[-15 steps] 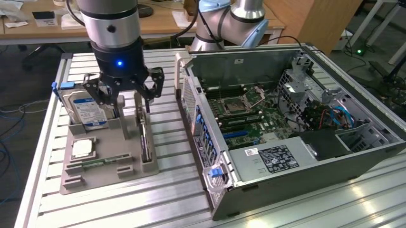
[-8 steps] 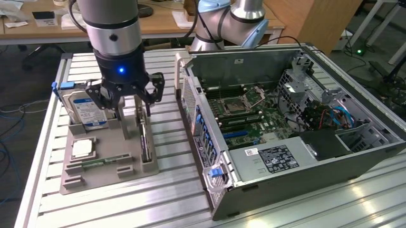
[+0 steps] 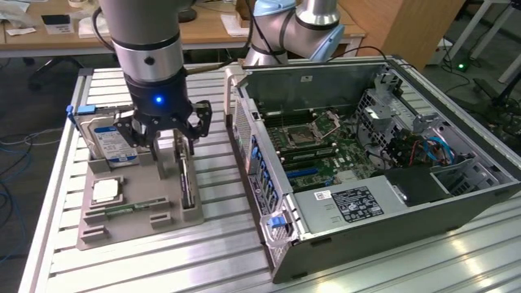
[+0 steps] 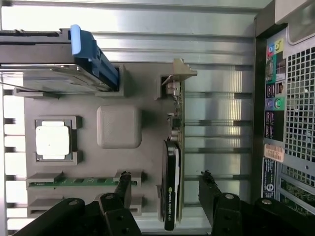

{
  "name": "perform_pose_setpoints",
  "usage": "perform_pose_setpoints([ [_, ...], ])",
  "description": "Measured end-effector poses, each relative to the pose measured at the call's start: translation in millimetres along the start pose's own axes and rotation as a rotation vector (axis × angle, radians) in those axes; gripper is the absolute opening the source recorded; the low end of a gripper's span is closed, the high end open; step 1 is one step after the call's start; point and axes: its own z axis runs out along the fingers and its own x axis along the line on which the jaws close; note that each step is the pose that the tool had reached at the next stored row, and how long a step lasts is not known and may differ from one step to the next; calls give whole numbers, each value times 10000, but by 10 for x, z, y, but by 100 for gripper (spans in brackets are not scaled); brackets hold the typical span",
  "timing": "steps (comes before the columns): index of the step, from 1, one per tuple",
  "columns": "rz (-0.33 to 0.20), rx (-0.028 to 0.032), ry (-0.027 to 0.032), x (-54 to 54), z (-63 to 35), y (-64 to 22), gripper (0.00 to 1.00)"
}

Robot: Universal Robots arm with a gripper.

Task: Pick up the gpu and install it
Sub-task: 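Pick up the gpu and move the gpu toward the slot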

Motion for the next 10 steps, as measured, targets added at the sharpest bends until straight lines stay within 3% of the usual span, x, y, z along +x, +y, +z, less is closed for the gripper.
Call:
perform_pose_setpoints([
  [10,6,1,0,-92,183,-9,66],
])
